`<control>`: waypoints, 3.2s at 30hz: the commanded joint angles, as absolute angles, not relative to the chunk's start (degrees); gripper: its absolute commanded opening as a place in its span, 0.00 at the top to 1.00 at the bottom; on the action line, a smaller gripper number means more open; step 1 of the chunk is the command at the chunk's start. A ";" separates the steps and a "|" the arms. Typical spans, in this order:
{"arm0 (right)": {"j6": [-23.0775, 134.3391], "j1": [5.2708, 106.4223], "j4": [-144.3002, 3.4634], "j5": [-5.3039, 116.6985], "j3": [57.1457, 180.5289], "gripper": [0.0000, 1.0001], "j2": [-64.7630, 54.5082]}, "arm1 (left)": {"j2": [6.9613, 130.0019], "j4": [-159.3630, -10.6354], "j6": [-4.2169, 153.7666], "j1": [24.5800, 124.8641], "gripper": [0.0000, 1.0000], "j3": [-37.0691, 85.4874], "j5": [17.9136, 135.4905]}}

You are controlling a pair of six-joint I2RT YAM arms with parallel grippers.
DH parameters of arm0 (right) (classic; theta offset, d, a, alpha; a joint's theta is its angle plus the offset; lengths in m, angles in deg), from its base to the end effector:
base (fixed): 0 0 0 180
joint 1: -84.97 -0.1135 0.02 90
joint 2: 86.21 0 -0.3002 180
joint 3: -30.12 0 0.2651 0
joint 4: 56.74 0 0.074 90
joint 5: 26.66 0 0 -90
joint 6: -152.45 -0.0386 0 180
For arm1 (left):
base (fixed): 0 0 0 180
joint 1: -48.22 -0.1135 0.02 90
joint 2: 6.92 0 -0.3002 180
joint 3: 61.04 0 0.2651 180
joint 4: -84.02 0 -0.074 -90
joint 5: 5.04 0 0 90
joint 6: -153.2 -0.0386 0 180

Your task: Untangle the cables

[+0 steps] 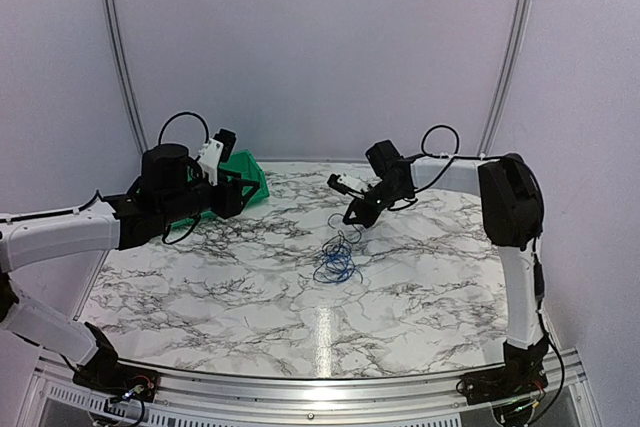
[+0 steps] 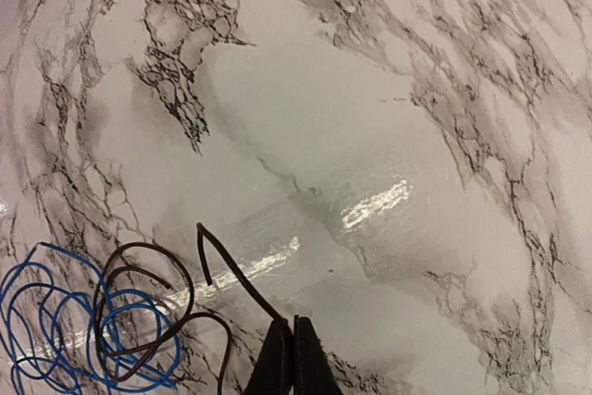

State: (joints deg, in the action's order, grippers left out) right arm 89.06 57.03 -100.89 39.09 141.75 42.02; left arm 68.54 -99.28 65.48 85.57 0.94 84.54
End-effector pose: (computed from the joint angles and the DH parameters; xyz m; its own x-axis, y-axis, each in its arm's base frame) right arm 0.4459 0.2545 0.1783 -0.4184 -0.6842 -0.5974 -0.8857 0.4530 0.1015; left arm 0.2488 -0.1903 0.3224 -0.1648 0.0757 -0.9834 0.6063 0.7942 -0.0405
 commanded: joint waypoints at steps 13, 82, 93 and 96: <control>86.44 53.60 -103.93 30.91 139.71 1.00 15.17 | 70.96 -100.74 73.17 90.43 0.40 6.87 74.85; 85.85 55.67 -96.57 26.59 128.15 1.00 -5.23 | 88.01 -146.31 72.92 108.46 0.44 -6.54 96.00; 84.27 55.62 -92.41 23.47 122.99 1.00 -2.98 | 94.60 -145.65 90.21 109.83 0.41 1.47 93.64; 84.15 55.57 -92.25 22.86 123.05 1.00 -2.58 | 97.90 -145.73 94.64 110.13 0.41 4.83 92.04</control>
